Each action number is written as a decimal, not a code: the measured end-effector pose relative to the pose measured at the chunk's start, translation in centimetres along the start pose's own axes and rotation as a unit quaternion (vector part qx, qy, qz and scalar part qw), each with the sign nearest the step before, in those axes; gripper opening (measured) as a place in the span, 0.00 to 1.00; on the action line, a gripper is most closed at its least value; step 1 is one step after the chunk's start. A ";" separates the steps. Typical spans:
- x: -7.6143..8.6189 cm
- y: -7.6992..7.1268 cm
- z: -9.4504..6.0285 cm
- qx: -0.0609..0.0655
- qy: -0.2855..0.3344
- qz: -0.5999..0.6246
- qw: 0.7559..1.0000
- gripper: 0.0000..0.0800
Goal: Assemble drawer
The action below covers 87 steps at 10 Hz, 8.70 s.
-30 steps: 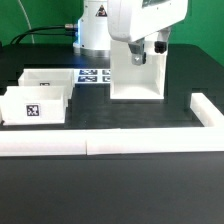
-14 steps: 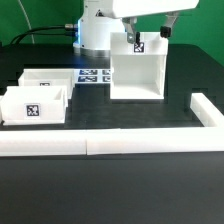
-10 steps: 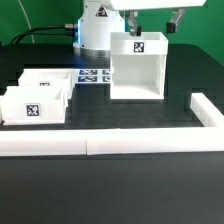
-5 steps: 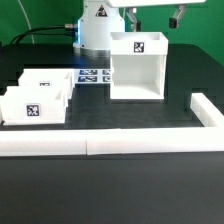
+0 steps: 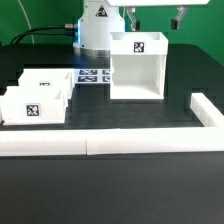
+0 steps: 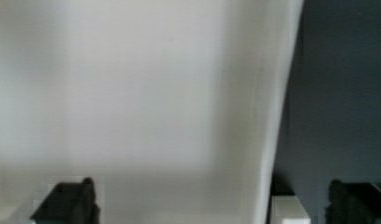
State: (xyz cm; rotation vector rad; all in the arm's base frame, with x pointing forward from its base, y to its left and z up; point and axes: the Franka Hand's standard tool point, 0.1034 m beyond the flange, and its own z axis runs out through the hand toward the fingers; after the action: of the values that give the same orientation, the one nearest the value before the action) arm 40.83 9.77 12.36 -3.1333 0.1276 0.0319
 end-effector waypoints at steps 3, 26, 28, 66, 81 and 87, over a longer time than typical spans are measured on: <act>-0.4 -0.4 1.2 0.001 -0.003 0.007 1.000 0.81; 5.1 1.1 2.6 0.011 0.012 -0.077 0.997 0.05; 7.8 1.3 2.6 0.014 0.023 -0.084 0.996 0.05; 18.9 -1.0 1.5 0.129 -0.011 0.695 0.707 0.05; 23.9 -2.2 1.7 0.134 -0.020 0.651 0.747 0.05; 23.9 -2.3 1.6 0.135 -0.019 0.647 0.750 0.66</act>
Offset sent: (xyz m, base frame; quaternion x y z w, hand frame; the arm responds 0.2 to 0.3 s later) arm -0.0010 0.0050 -0.0153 -0.0144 0.0185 -0.0722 0.9971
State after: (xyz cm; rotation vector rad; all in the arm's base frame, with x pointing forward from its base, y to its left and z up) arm 64.78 10.18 10.23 -2.0987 1.9705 0.0654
